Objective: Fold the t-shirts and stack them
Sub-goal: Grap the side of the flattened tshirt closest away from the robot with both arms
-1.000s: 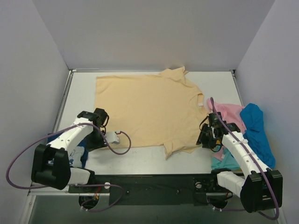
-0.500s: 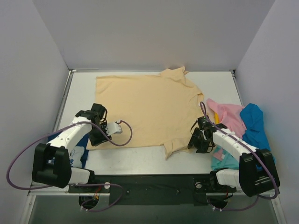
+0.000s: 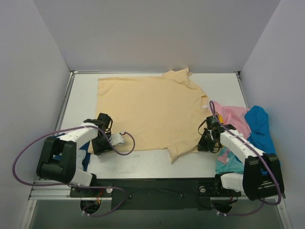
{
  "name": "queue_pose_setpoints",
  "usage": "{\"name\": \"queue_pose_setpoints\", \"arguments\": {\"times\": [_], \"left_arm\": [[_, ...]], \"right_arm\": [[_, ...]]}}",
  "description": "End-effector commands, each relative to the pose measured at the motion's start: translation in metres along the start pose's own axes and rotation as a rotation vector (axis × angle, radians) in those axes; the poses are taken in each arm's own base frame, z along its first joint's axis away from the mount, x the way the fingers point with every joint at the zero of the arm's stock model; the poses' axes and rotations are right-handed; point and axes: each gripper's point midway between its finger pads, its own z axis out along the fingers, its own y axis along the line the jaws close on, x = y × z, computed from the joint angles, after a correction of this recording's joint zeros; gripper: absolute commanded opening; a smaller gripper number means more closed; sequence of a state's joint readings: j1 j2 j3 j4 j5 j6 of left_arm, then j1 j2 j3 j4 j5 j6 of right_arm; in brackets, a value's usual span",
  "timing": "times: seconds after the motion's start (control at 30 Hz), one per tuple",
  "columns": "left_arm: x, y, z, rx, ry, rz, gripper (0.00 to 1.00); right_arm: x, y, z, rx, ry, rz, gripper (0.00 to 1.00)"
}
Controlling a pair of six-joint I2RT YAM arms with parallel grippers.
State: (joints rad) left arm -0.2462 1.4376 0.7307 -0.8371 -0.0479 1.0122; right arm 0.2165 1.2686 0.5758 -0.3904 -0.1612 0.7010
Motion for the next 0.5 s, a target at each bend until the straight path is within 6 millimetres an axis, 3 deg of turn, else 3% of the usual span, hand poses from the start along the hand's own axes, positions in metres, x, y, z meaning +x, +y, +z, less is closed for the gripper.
{"name": "queue_pose_setpoints", "arguments": {"times": [0.0, 0.07, 0.1, 0.17, 0.3, 0.47], "left_arm": [[-0.008, 0.037, 0.011, -0.145, 0.004, -0.017, 0.56], [-0.01, 0.043, 0.013, -0.164, 0.0, -0.035, 0.45], [-0.012, 0.043, 0.013, -0.164, -0.009, -0.035, 0.26], [-0.016, 0.042, 0.011, -0.159, -0.027, -0.04, 0.0], [-0.017, 0.05, -0.01, -0.21, -0.041, -0.084, 0.0], [-0.014, 0.058, -0.055, -0.304, -0.091, -0.116, 0.0]], "right_arm": [[-0.027, 0.0, -0.039, -0.042, -0.081, -0.029, 0.0], [-0.035, 0.002, -0.054, -0.064, -0.116, -0.054, 0.0], [-0.035, 0.004, -0.06, -0.072, -0.119, -0.064, 0.0], [-0.04, 0.011, -0.075, -0.106, -0.139, -0.09, 0.0], [-0.036, 0.015, -0.096, -0.13, -0.114, -0.108, 0.0], [-0.023, 0.011, -0.125, -0.15, -0.087, -0.133, 0.0]]}}
